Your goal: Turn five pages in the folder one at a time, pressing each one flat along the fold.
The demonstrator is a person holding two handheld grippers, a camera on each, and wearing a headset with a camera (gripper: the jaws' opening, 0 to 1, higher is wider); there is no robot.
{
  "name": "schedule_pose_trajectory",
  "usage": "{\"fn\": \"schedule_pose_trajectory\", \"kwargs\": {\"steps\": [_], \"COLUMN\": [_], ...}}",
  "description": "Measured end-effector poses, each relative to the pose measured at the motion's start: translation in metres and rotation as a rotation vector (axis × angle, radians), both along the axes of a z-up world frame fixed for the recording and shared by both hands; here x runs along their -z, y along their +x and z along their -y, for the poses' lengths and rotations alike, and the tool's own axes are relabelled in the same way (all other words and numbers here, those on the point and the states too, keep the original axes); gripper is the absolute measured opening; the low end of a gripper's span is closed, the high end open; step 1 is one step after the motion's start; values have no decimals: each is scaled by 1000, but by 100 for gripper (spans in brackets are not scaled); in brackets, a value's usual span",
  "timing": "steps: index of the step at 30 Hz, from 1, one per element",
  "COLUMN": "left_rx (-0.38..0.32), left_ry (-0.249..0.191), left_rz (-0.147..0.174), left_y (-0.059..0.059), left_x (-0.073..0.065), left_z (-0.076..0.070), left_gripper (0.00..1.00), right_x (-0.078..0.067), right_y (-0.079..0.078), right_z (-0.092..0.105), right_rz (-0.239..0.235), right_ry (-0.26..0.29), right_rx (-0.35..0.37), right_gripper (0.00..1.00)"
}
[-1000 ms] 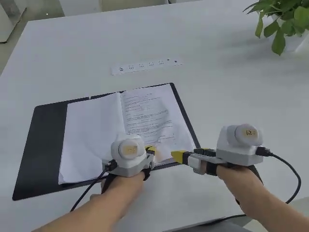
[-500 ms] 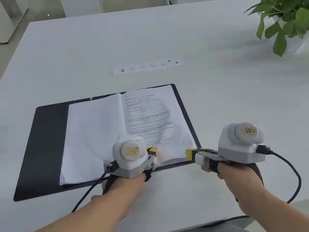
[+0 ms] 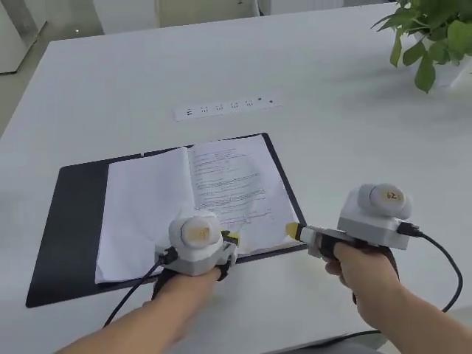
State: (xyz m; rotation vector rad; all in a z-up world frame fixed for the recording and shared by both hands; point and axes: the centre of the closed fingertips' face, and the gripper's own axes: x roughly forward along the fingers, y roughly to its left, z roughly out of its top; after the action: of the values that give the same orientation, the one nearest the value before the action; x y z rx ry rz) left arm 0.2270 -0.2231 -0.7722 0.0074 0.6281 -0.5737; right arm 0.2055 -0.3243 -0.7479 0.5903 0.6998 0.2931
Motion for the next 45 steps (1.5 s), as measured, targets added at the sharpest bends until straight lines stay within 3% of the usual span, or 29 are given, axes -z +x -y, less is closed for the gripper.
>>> {"fn": "schedule_pose_trajectory", "kwargs": {"steps": [9, 17, 23, 29, 39, 45], "left_rx": [-1, -20, -37, -72, -146, -174], "left_ry": [-11, -25, -39, -39, -37, -36], "left_rz": [38, 95, 137, 160, 177, 188], "left_y": [-16, -28, -31, -37, -49, -54], "left_x": [-27, -56, -77, -87, -95, -98], "left_z": [-40, -75, -97, -129, -178, -200], "left_gripper": [20, 22, 23, 22, 21, 20], "right_x": [-40, -63, -80, -96, -96, -82], "right_y": [7, 11, 14, 17, 14, 13], "right_z": [-35, -71, -97, -132, -195, -233], "right_rz": [92, 130, 161, 183, 172, 148], "right_ry": [70, 113, 131, 157, 148, 116], "right_rx": [-27, -70, -98, -139, -240, -306], "right_gripper": [0, 0, 0, 0, 0, 0]}}
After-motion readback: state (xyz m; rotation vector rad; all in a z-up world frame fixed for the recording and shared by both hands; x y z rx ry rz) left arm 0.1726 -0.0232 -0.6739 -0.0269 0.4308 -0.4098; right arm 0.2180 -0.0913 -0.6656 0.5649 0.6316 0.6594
